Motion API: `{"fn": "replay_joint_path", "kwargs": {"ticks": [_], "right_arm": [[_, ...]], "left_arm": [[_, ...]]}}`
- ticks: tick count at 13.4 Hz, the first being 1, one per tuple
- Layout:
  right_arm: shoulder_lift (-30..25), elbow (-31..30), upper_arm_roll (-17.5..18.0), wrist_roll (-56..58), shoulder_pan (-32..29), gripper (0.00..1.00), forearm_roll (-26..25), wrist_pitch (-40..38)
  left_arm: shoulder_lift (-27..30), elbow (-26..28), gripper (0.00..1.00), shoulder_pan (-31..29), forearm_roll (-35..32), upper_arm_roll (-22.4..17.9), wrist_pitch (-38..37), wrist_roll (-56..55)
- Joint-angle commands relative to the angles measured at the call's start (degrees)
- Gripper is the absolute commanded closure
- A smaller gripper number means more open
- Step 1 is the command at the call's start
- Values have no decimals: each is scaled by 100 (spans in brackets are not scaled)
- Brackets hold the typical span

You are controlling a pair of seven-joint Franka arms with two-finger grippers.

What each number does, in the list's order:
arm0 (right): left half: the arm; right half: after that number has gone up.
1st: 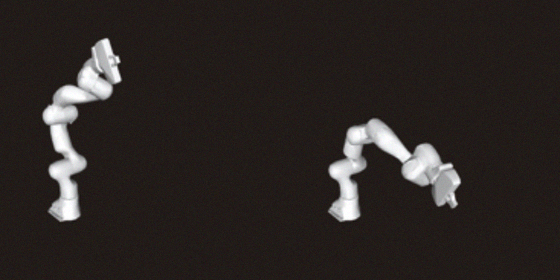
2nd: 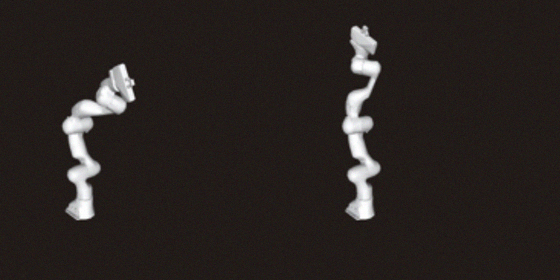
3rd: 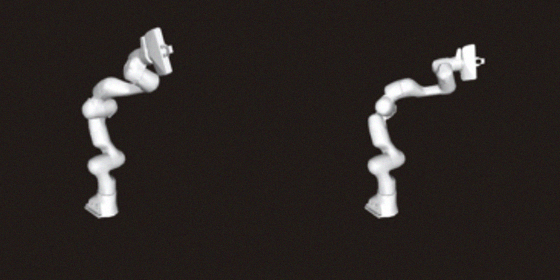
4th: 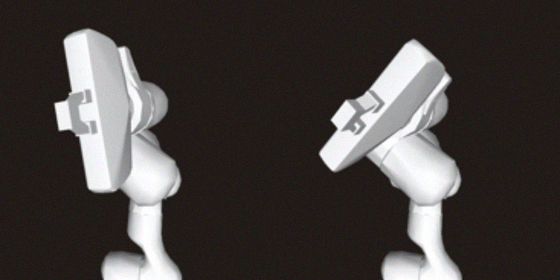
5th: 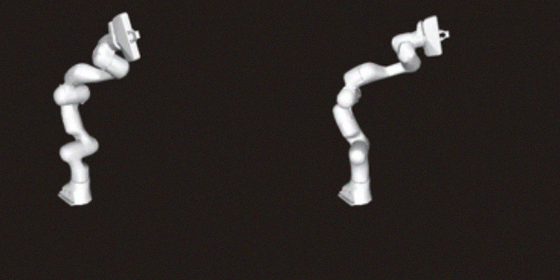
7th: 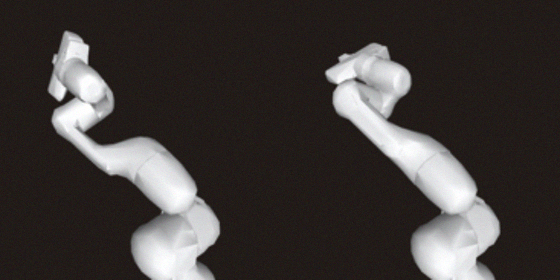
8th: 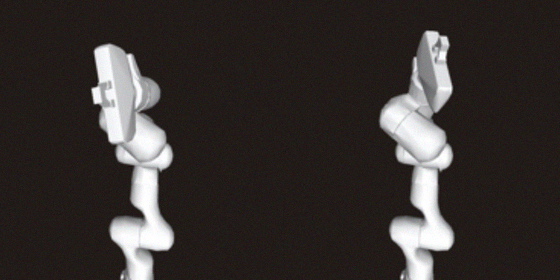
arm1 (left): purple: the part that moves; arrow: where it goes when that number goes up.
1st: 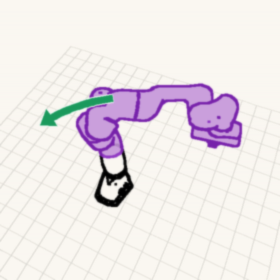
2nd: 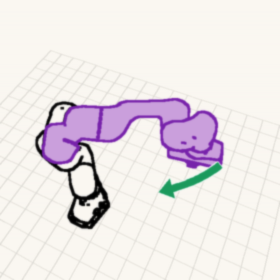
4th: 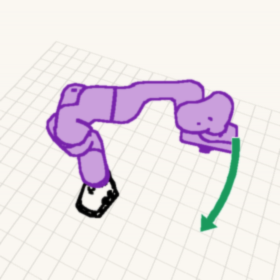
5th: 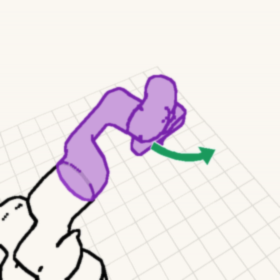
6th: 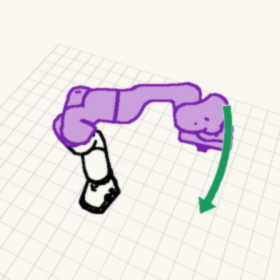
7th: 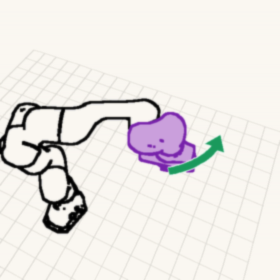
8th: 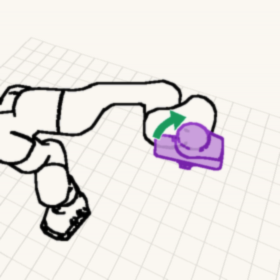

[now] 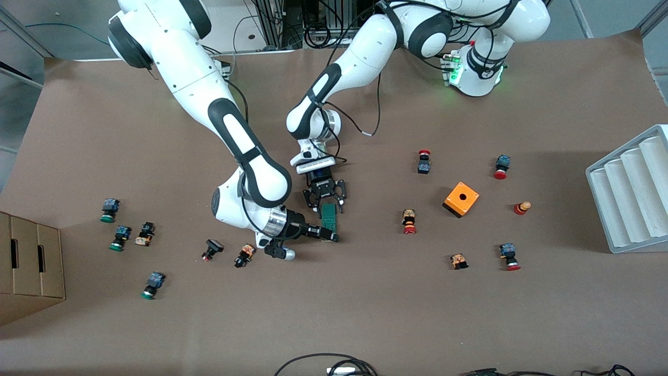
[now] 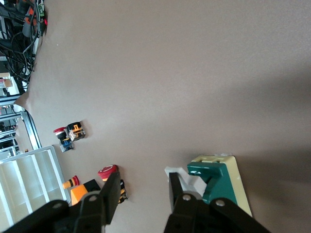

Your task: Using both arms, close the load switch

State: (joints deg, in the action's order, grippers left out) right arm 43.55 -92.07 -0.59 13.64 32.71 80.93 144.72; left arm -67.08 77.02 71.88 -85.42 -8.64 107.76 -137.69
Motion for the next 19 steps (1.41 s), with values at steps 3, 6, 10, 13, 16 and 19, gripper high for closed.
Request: {"fn": "replay_joint_path", "kwargs": {"ticks": [3, 6, 10, 13, 16, 19], "right_arm": [[198, 215, -11, -28, -11, 51, -51, 56], [242, 251, -11, -19, -11, 51, -51, 56], [277, 277, -11, -19, -11, 51, -51, 65], [277, 277, -11, -19, -11, 51, -51, 65], [225, 268, -11, -28, 24, 42, -42, 91], [14, 225, -3, -45, 95, 0, -15, 127]], "left_arm": [[-157, 410, 29, -43, 324, 38, -466, -153], [-157, 410, 29, -43, 324, 29, -466, -153], [-157, 410, 29, -43, 324, 38, -466, -153], [-156, 410, 29, -43, 324, 29, -466, -153], [-148, 410, 26, -43, 324, 38, -466, -153], [-156, 410, 26, -43, 324, 38, -466, -153]]}}
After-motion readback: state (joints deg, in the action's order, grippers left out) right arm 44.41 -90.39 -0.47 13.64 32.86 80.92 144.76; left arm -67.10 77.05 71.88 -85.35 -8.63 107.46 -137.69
